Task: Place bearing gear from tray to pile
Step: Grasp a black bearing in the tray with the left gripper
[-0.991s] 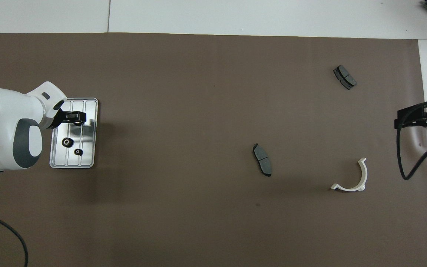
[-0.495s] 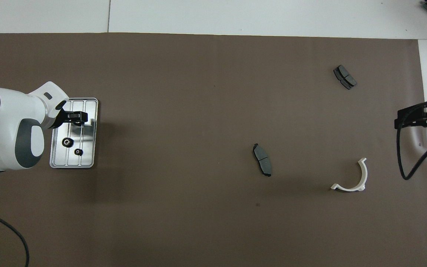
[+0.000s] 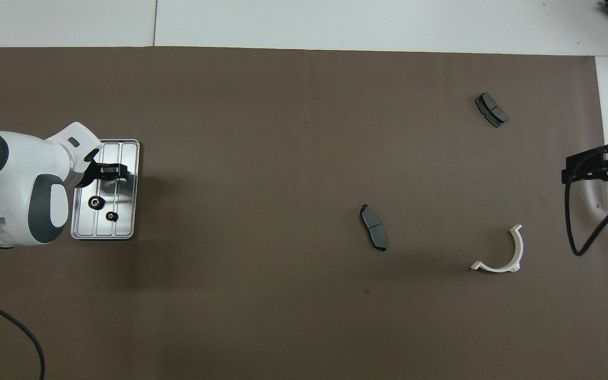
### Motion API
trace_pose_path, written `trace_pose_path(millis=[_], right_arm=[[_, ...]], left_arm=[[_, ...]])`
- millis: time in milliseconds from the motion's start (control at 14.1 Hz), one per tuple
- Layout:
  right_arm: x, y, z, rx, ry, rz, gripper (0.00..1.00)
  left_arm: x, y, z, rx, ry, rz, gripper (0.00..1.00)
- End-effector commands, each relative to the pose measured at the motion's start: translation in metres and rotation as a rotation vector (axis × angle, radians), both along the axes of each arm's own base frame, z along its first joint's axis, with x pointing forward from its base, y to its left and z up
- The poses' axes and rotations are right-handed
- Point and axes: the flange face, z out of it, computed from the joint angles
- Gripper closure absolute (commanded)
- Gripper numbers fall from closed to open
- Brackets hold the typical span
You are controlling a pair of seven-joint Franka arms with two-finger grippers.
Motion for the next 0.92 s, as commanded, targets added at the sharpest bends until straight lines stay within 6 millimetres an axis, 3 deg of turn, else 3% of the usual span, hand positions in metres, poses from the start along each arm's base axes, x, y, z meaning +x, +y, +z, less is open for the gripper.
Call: trace_pose_path(millis=[0,849], right_arm=[[-0.0049,0.0009,0.0016,0.016,0.001,0.025,0.0],[-0.0051,0.0009,0.0014,0.016,0.003,0.025,0.0]], left_arm=[[-0.0024,-0.0028,-0.0044,0.004,-0.014,-0.002,0.47],[0.0003,-0.0018,-0.0014,0.005,-0.017,-0.011,0.78]])
